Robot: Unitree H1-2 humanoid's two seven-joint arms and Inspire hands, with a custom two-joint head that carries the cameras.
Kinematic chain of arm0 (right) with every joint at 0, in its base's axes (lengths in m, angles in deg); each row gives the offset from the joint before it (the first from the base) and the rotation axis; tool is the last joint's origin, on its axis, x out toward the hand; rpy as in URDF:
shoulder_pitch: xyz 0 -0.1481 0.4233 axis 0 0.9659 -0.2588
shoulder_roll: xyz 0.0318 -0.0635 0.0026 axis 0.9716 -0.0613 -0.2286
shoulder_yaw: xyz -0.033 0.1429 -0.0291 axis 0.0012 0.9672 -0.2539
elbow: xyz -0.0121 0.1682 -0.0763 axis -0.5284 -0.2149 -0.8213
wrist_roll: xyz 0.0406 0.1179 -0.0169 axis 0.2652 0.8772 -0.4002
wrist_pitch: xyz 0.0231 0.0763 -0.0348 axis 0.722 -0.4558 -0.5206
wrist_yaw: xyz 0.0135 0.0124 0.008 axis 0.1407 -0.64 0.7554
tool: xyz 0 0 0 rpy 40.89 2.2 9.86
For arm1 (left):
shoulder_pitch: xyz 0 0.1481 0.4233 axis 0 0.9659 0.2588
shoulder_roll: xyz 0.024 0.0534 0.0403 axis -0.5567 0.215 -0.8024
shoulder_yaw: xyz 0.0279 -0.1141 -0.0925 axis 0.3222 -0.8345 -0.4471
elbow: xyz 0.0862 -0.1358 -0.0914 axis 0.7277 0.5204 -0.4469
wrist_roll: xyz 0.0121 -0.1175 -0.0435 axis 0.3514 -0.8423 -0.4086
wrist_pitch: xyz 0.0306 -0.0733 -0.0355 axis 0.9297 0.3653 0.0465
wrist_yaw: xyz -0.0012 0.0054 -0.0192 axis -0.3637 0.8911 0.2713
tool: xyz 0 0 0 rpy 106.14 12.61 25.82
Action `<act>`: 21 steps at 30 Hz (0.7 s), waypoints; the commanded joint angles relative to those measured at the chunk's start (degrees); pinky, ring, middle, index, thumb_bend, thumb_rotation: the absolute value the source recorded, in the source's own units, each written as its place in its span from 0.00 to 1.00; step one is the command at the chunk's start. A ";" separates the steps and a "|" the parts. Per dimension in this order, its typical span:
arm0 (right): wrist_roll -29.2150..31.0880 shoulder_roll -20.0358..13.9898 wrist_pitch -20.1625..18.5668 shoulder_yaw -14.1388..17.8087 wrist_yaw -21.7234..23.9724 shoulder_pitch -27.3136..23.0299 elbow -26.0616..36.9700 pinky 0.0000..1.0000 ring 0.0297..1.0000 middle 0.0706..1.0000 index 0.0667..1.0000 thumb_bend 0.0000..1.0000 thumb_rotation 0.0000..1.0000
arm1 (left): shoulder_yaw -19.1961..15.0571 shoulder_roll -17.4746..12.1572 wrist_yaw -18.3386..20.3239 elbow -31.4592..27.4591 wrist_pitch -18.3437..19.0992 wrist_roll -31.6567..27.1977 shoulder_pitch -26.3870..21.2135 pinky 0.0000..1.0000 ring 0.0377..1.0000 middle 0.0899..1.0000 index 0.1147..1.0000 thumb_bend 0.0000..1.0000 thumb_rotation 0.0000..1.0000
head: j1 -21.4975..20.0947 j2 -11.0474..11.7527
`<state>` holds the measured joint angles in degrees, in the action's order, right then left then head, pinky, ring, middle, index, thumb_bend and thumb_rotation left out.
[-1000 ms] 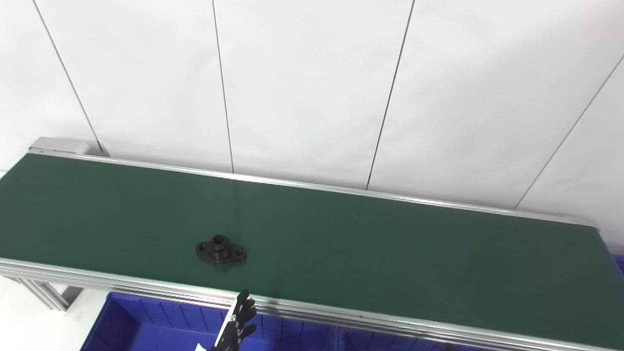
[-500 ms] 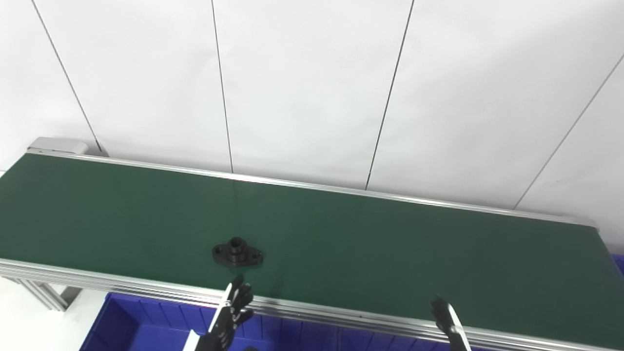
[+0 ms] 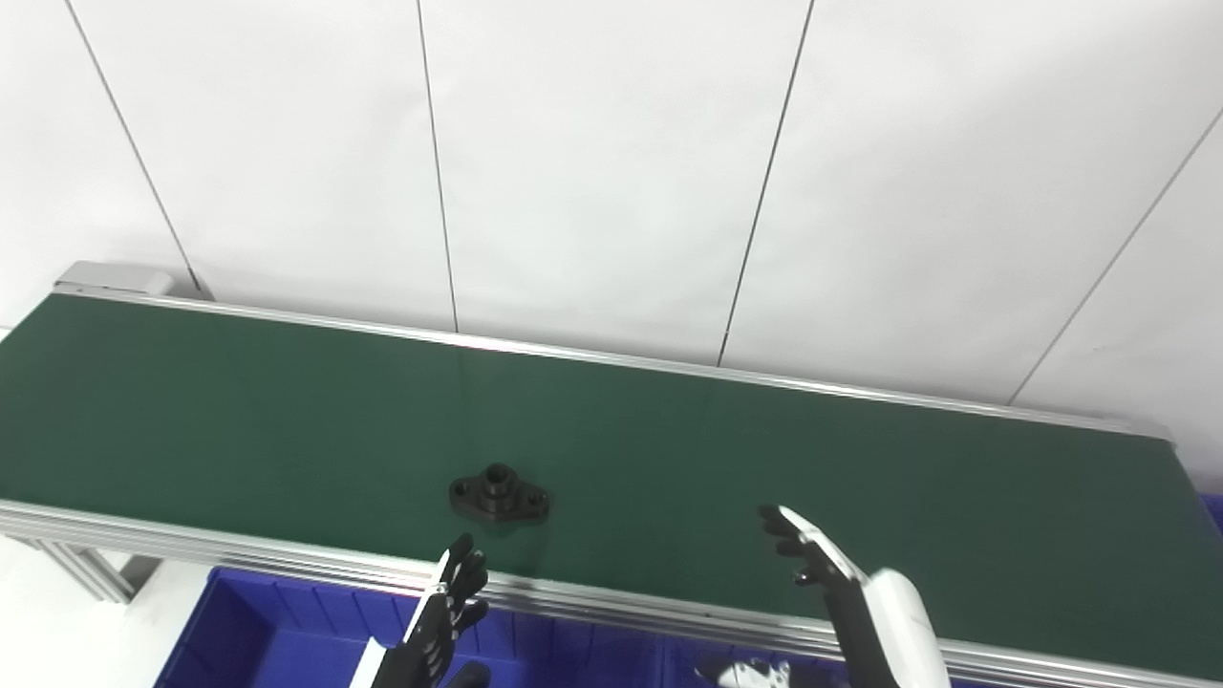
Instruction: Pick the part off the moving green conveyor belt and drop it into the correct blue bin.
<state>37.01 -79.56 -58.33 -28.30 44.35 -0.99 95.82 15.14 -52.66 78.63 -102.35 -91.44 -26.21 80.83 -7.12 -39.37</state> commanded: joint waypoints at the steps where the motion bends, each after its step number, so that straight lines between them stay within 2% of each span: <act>1: -2.24 -0.53 -1.74 -0.45 1.34 -2.88 -0.27 0.62 0.74 0.79 0.84 0.89 0.39 | 0.46 0.36 -0.05 -2.39 -0.31 0.27 -0.44 0.89 0.94 0.96 1.00 0.73 0.90 | -0.20 -0.30; 11: -6.14 -1.39 -4.39 -2.65 3.29 -14.45 -10.28 0.62 0.74 0.78 0.81 0.90 0.38 | 1.23 0.67 0.27 -2.96 0.60 -0.19 -0.88 0.89 0.93 0.95 1.00 0.73 0.91 | -0.64 -0.85; 21: -8.91 -1.20 -7.43 -6.13 3.91 -22.02 -17.88 0.62 0.75 0.78 0.81 0.93 0.37 | 2.21 0.98 -0.08 -3.57 0.85 0.11 -0.47 0.87 0.92 0.94 1.00 0.73 0.91 | 0.19 -1.08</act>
<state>28.71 -81.00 -64.90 -34.20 49.00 -20.79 77.39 17.15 -51.97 78.68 -104.20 -90.03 -26.27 80.30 -6.95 -40.43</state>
